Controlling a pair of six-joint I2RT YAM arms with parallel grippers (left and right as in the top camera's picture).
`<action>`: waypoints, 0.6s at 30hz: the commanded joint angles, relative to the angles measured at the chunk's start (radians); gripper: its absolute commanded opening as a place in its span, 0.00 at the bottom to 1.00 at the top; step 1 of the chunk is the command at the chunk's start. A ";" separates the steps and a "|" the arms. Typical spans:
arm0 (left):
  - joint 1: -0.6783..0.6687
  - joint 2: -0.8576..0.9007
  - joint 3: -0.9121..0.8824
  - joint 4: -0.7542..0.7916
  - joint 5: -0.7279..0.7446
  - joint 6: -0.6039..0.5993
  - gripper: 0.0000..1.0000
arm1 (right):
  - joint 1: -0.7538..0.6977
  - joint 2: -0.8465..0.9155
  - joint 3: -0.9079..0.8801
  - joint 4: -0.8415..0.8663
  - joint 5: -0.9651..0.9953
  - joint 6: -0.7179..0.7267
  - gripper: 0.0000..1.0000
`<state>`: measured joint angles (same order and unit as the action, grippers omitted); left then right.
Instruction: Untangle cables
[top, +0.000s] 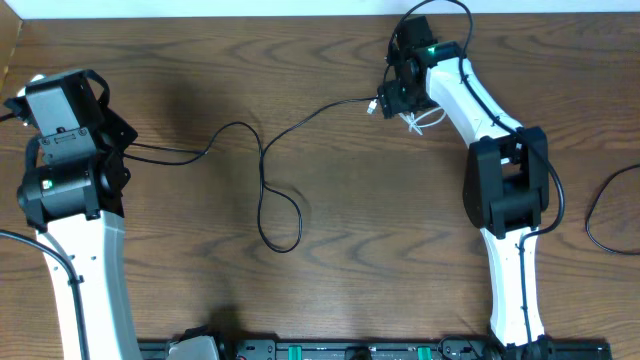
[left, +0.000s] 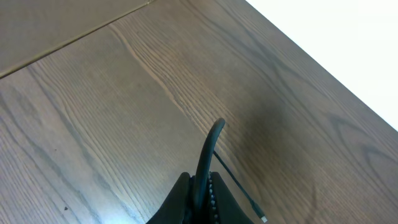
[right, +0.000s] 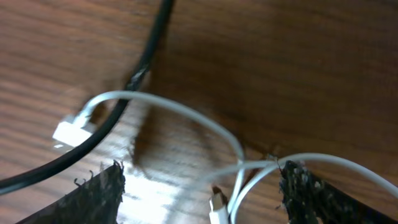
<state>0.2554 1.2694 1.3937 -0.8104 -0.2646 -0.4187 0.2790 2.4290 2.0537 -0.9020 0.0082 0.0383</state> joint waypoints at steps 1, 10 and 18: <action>0.005 0.005 0.011 0.000 -0.010 -0.005 0.08 | -0.008 0.017 0.003 0.005 0.062 0.017 0.73; 0.005 0.005 0.011 0.000 -0.010 -0.005 0.08 | -0.004 0.068 -0.002 -0.041 0.065 0.081 0.46; 0.005 0.005 0.011 0.000 -0.010 -0.005 0.08 | -0.005 0.061 -0.004 -0.060 0.093 0.152 0.01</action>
<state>0.2554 1.2697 1.3937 -0.8104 -0.2646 -0.4187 0.2794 2.4508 2.0544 -0.9527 0.0818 0.1593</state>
